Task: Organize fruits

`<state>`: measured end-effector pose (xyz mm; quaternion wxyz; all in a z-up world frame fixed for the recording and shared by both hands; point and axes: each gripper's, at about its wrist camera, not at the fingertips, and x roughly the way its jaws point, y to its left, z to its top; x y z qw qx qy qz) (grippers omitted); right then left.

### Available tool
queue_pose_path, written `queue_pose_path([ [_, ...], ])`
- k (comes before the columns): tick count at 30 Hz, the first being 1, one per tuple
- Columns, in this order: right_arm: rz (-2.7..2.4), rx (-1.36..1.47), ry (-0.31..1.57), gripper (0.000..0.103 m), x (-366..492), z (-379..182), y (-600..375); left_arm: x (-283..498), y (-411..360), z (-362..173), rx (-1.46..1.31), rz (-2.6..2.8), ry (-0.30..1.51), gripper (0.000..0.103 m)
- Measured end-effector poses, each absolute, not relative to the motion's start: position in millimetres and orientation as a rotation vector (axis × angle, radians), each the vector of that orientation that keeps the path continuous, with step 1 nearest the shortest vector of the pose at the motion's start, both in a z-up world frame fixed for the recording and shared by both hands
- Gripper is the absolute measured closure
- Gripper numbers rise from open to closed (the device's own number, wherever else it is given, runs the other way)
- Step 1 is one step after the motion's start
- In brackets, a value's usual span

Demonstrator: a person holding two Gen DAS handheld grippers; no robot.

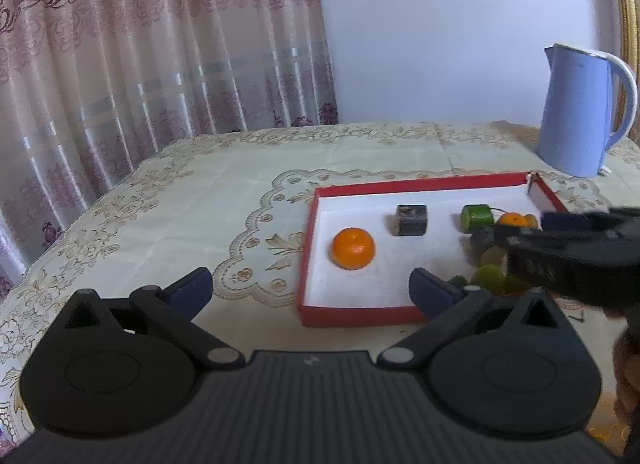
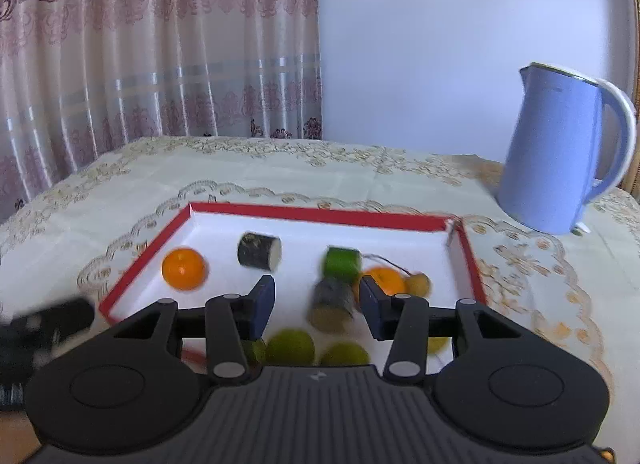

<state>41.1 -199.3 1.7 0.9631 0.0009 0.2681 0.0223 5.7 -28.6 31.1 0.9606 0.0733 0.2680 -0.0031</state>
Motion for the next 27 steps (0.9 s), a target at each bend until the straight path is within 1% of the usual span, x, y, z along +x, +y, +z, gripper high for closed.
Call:
queue_pose_path([
  [5, 0.019, 0.018, 0.533, 0.049, 10.4, -3.2, -214.1, 5.5, -36.2, 29.8, 0.15, -0.017, 0.547, 0.0],
  [8, 0.005, 0.029, 0.53, 0.047, -5.6, -8.4, -220.1, 8.2, -38.1, 26.5, 0.132, -0.03, 0.563, 0.0],
  [11, -0.024, 0.025, 0.537, 0.038, -17.2, -16.9, -222.8, 11.2, -37.9, 23.6, 0.097, -0.057, 0.581, 0.0],
  [12, -0.035, 0.025, 0.543, 0.037, -19.5, -19.5, -222.9, 11.7, -38.7, 23.0, 0.094, -0.063, 0.581, 0.0],
  [14, -0.054, 0.03, 0.55, 0.026, -22.9, -24.0, -223.8, 12.0, -40.7, 21.8, 0.092, -0.068, 0.577, 0.0],
  [15, -0.065, 0.029, 0.553, 0.025, -23.6, -26.3, -224.0, 12.3, -41.8, 21.0, 0.089, -0.071, 0.575, 0.0],
  [27, -0.093, 0.028, 0.567, 0.024, -27.5, -35.5, -227.1, 13.9, -48.6, 14.0, 0.079, -0.119, 0.589, 0.0],
])
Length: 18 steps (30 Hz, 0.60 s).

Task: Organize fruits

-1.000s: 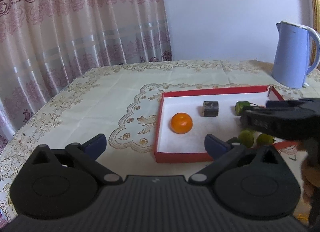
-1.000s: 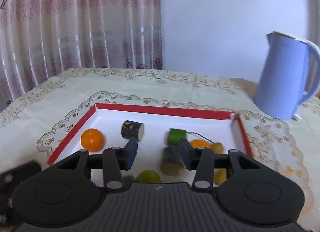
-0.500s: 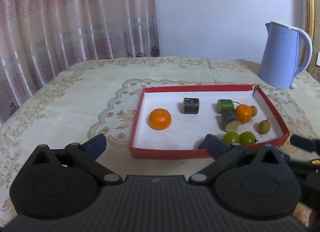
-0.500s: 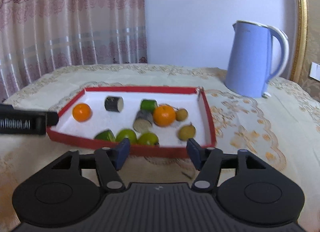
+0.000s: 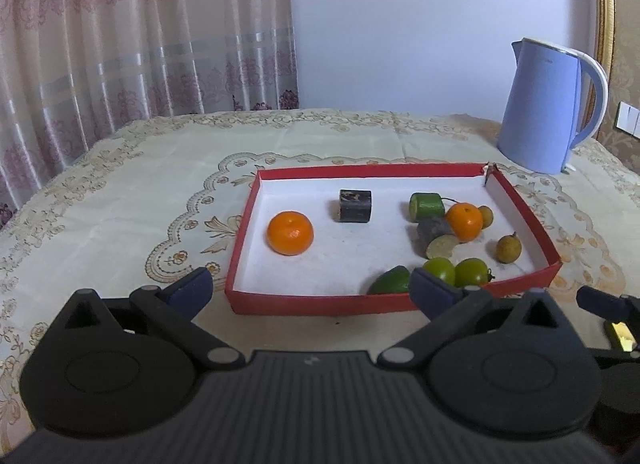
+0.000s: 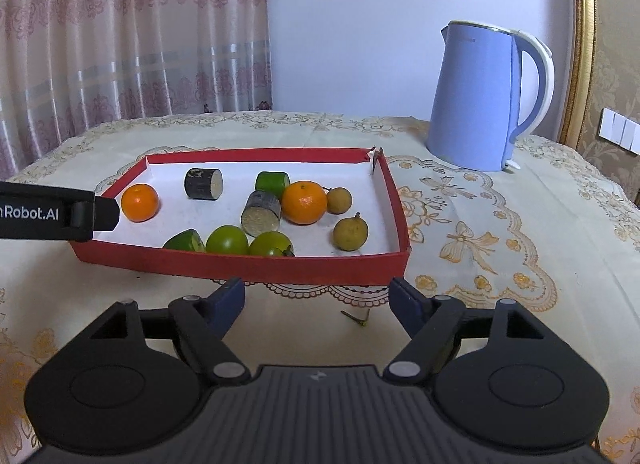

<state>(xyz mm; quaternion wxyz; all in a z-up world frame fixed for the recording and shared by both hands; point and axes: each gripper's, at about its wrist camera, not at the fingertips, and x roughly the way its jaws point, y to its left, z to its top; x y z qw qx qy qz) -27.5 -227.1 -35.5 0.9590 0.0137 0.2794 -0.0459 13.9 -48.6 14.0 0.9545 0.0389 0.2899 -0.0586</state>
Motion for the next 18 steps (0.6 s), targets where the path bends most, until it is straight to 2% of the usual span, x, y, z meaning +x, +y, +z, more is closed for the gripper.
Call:
queue_pose_path([
  [18, -0.092, 0.014, 0.571, 0.024, -28.6, -37.2, -225.2, 23.9, -44.0, 5.5, 0.067, -0.11, 0.615, 0.0],
])
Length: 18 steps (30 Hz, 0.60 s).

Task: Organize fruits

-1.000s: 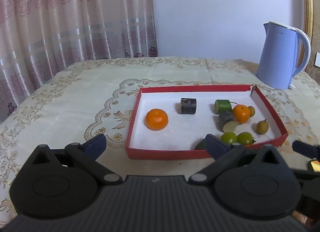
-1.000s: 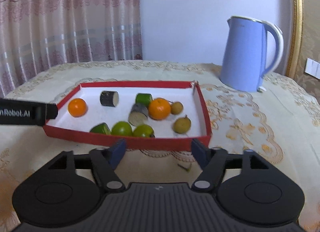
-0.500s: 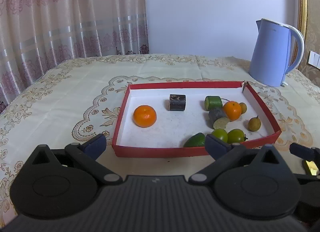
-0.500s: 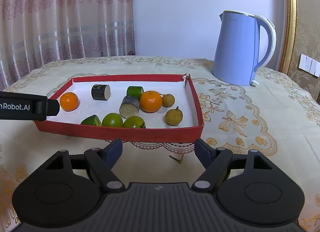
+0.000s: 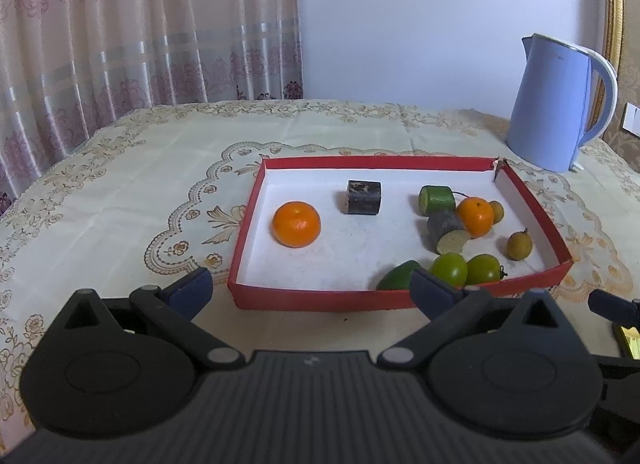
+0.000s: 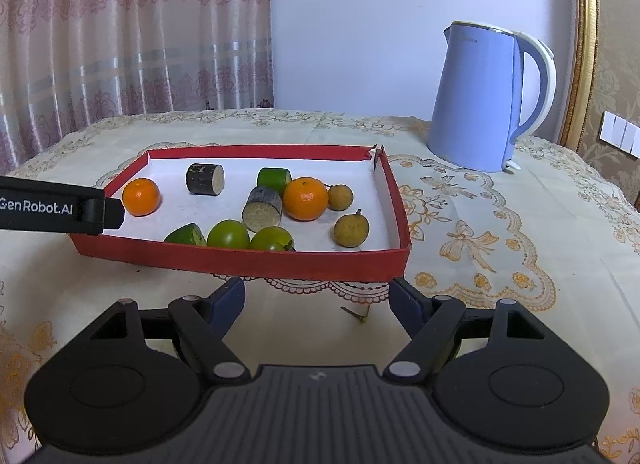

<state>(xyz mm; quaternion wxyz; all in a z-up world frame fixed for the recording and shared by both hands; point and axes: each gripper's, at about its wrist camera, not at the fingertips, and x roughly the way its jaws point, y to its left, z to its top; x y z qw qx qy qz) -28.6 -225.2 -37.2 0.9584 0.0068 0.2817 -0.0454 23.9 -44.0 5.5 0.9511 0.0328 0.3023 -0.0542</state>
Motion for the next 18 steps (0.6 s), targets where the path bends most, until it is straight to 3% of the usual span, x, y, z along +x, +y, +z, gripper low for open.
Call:
queue_pose_path([
  [18, -0.087, 0.002, 0.572, 0.024, -28.6, -39.3, -220.3, 24.9, -45.9, -5.3, 0.086, -0.119, 0.636, 0.0],
])
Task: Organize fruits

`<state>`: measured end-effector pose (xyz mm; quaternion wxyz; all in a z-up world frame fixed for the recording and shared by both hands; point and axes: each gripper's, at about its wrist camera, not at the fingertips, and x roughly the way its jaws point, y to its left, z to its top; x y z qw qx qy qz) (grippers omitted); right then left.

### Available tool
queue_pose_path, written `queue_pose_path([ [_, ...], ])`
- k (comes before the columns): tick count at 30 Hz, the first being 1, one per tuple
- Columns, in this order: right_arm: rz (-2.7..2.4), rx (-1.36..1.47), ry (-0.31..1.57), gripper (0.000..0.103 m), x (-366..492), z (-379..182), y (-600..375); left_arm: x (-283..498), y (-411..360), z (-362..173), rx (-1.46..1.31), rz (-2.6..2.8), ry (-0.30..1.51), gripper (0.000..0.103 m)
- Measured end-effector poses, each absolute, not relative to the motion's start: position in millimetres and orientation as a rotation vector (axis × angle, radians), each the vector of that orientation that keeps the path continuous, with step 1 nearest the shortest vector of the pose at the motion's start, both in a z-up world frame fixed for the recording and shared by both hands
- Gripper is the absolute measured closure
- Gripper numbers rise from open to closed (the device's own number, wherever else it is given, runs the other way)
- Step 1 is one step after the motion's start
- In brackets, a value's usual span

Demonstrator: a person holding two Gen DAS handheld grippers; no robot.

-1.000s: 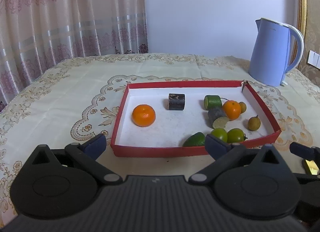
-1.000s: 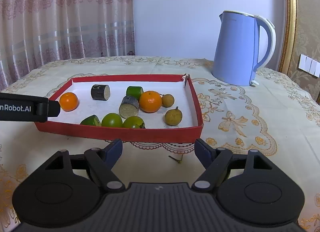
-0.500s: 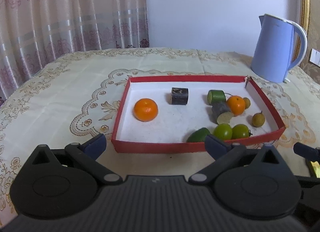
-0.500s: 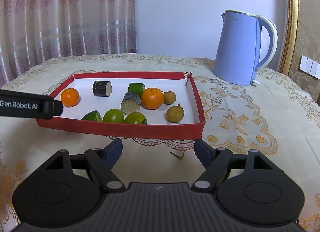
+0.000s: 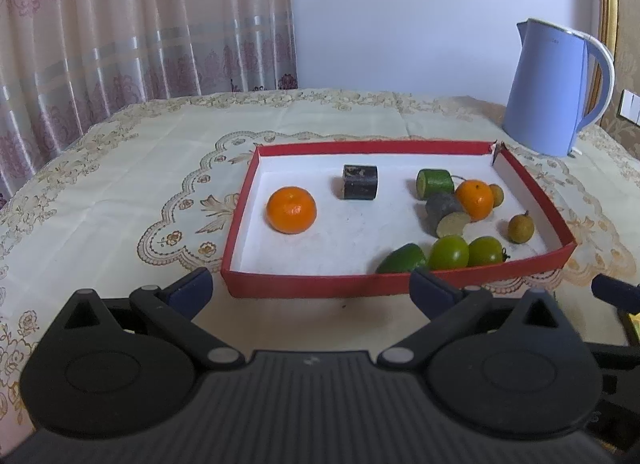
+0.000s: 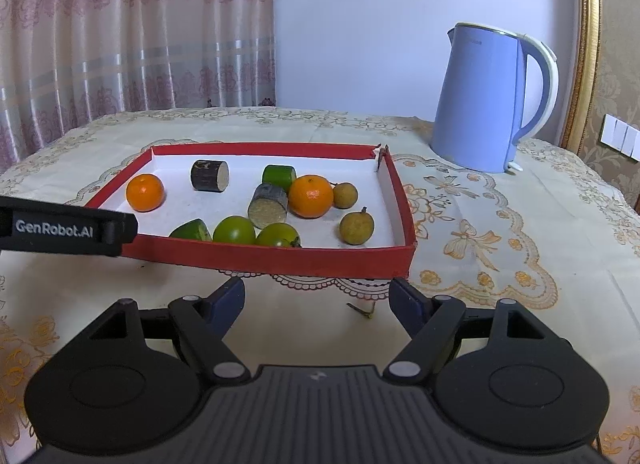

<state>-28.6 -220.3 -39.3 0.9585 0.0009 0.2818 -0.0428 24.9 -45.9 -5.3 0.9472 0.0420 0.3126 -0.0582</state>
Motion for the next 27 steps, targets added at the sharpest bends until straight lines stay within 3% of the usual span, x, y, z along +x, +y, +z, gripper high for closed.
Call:
queue_pose_path([
  [27, -0.075, 0.001, 0.564, 0.024, -29.8, -40.4, -221.4, 28.1, -53.6, -9.8, 0.118, -0.118, 0.637, 0.0],
])
